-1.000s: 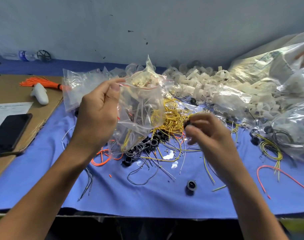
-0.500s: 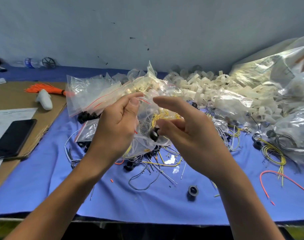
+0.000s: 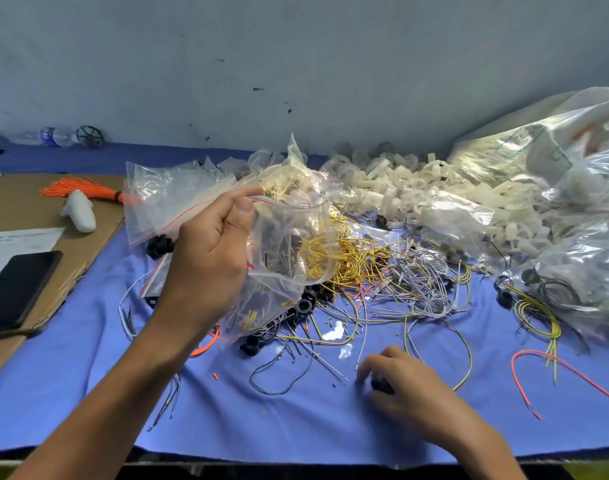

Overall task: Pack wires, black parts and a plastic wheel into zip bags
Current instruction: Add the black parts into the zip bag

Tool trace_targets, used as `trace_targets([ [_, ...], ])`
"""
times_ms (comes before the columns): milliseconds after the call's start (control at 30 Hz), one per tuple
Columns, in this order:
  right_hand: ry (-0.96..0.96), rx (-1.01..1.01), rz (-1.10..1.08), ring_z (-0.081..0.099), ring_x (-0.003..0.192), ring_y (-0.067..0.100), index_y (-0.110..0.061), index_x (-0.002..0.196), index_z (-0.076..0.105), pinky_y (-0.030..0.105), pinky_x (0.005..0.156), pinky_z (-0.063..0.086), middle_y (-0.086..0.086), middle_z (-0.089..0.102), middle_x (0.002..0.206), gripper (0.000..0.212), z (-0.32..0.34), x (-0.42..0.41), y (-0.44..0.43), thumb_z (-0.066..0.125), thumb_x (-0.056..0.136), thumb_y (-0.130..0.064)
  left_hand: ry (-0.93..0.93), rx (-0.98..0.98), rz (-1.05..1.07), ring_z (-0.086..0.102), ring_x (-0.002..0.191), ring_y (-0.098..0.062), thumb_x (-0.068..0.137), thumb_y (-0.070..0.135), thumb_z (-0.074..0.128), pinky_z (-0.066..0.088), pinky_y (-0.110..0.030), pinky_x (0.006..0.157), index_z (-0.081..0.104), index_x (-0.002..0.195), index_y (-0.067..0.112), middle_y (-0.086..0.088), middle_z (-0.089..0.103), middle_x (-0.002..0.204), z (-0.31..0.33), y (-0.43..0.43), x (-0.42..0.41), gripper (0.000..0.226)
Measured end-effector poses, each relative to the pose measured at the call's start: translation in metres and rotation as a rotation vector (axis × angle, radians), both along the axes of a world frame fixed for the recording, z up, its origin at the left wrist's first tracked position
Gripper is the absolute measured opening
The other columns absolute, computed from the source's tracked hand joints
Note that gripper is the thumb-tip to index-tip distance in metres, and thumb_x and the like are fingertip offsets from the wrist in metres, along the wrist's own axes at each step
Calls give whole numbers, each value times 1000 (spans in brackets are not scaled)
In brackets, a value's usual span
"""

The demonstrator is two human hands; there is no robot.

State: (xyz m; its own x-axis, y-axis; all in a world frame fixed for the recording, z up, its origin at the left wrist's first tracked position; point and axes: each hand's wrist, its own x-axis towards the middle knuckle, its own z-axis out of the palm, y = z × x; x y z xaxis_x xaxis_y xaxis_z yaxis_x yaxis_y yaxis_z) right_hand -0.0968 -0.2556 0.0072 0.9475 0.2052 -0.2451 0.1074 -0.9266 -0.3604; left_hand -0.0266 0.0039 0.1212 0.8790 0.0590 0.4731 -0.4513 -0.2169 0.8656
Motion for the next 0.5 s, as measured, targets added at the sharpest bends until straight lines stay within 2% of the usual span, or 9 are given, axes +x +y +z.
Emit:
trace_targets([
  [67,-55,75,-42,56,86,7,-34,100,63,22,78,44,-13,55,92,25,0,10,6,55,85,-16,-14,-2,12,30,44,-7,104,35,45,29,-18,42,68,114,30,-2,38,53,1,2,-1,26],
  [133,-143,204,-76,56,81,5,-32,101,64,23,76,46,-11,61,89,22,4,22,15,58,86,-17,-17,-1,32,30,42,-3,106,30,45,28,-13,41,68,116,26,8,37,48,2,5,-3,26],
  [233,-247,391,-116,55,82,-5,-35,118,59,16,71,43,-18,61,107,33,11,38,33,63,88,-23,-4,-1,36,30,40,-2,106,28,43,26,-12,40,68,116,25,10,38,44,4,8,-5,27],
  [300,-212,570,-115,58,95,-7,-38,125,53,12,73,46,-28,55,119,44,13,47,42,64,87,-19,-18,7,32,31,39,-2,106,27,43,26,-10,40,67,114,26,12,42,44,6,9,-7,26],
  [367,-178,652,-96,58,101,-8,-42,126,51,12,76,48,-34,53,119,45,13,54,46,63,89,-18,-26,6,29,33,38,-1,105,28,43,27,-10,39,68,113,29,13,44,44,5,11,-9,26],
  [500,-239,641,-165,64,90,-2,-37,118,58,16,73,51,-15,62,115,33,14,77,31,65,90,-22,2,-1,1,28,39,-7,102,43,46,25,-13,38,69,114,38,1,33,49,2,17,-9,26],
])
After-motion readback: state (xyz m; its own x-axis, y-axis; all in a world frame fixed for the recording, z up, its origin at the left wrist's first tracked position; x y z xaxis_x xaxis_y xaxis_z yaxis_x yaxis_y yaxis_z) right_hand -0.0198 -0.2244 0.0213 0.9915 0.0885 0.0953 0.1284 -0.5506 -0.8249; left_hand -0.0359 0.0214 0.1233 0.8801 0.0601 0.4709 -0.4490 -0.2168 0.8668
